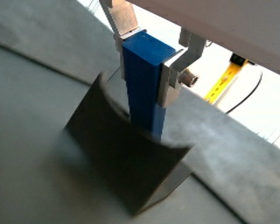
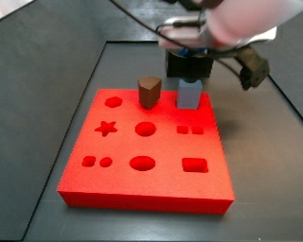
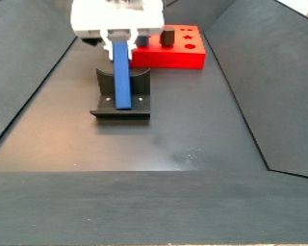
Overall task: Pick up the rectangle object. Move up. Place the rectangle object on the fixture. Regrasp the rectangle object. Move to above the board. Insert the rectangle object.
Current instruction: Move to above the board.
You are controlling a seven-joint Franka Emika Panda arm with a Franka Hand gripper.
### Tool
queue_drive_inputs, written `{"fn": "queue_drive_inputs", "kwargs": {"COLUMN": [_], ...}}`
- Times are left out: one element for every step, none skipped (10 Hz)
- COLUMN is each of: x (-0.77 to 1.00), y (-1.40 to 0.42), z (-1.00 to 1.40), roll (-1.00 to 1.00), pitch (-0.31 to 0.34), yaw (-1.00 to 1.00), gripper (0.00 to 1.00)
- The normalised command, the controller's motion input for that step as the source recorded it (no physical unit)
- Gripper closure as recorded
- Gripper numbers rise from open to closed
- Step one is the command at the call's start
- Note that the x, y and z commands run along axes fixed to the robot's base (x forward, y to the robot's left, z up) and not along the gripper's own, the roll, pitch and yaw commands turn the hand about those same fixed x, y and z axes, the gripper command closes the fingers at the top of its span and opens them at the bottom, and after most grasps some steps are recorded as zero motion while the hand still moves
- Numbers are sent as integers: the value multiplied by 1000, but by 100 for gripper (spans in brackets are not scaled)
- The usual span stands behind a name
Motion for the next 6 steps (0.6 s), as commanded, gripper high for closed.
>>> {"fn": "queue_drive_inputs", "kwargs": {"x": [151,150,148,145,143,140], "y": [-45,-44,-45,-46,-46,-46], "z": [1000,1000,1000,1000,1000,1000], "roll": [117,75,39,16,3,-6], "pitch": [217,190,154,120,84,52], "yaw": [169,188,205,210,208,194], "gripper": [100,100,100,100,100,100]}}
